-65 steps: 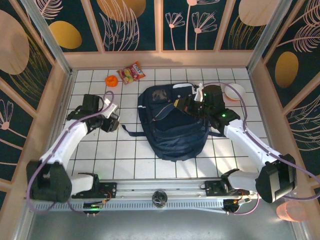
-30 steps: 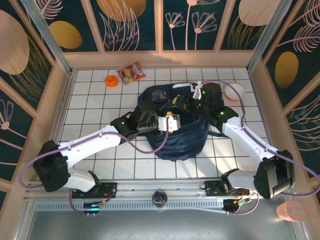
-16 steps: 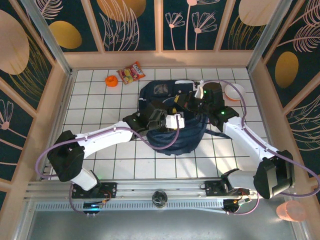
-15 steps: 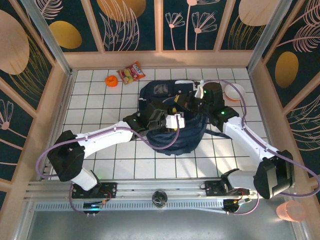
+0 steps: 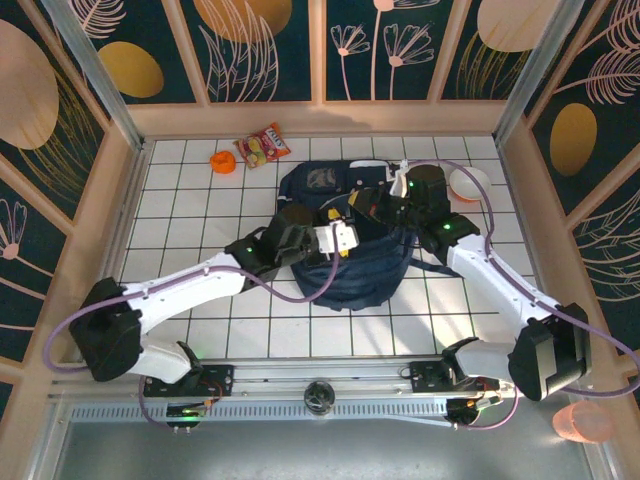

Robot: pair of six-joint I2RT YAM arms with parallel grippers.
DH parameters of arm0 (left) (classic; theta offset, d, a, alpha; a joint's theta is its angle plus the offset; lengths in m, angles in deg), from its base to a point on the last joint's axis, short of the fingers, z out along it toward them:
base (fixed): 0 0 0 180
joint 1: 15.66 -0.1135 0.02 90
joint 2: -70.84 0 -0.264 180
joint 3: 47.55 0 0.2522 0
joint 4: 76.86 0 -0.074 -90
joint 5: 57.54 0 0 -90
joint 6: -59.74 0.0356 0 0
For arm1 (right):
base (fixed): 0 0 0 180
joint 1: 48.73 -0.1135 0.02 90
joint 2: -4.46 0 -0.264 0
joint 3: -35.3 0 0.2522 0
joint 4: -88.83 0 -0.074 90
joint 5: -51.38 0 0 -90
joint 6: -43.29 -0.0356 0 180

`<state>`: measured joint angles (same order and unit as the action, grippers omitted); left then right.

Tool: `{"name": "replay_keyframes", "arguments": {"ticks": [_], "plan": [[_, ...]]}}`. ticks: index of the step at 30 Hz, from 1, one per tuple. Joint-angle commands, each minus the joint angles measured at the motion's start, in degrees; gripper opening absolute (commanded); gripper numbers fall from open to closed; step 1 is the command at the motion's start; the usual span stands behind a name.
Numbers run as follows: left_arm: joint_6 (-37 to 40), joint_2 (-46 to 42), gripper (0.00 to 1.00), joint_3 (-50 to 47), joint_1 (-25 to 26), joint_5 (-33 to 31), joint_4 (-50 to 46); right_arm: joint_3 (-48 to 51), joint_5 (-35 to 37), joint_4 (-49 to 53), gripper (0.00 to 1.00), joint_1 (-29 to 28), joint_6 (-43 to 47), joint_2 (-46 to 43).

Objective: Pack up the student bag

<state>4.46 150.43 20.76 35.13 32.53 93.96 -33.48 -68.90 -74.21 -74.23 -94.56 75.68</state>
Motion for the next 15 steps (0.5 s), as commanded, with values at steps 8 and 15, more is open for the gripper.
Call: {"name": "replay_keyframes", "arguments": {"ticks": [8,15], "plan": [[-10.9,-15.2,0.79,-13.6,-16.3,19.4,0.9,-0.1,-10.3,0.3,0.00,2.4,5.6,-5.4],[-1.7,-5.3,0.85,-8.6,-20.4,32.2,-11.0,2.3,-12.9,2.1,0.00,3.5,6.3,-5.3]]}}
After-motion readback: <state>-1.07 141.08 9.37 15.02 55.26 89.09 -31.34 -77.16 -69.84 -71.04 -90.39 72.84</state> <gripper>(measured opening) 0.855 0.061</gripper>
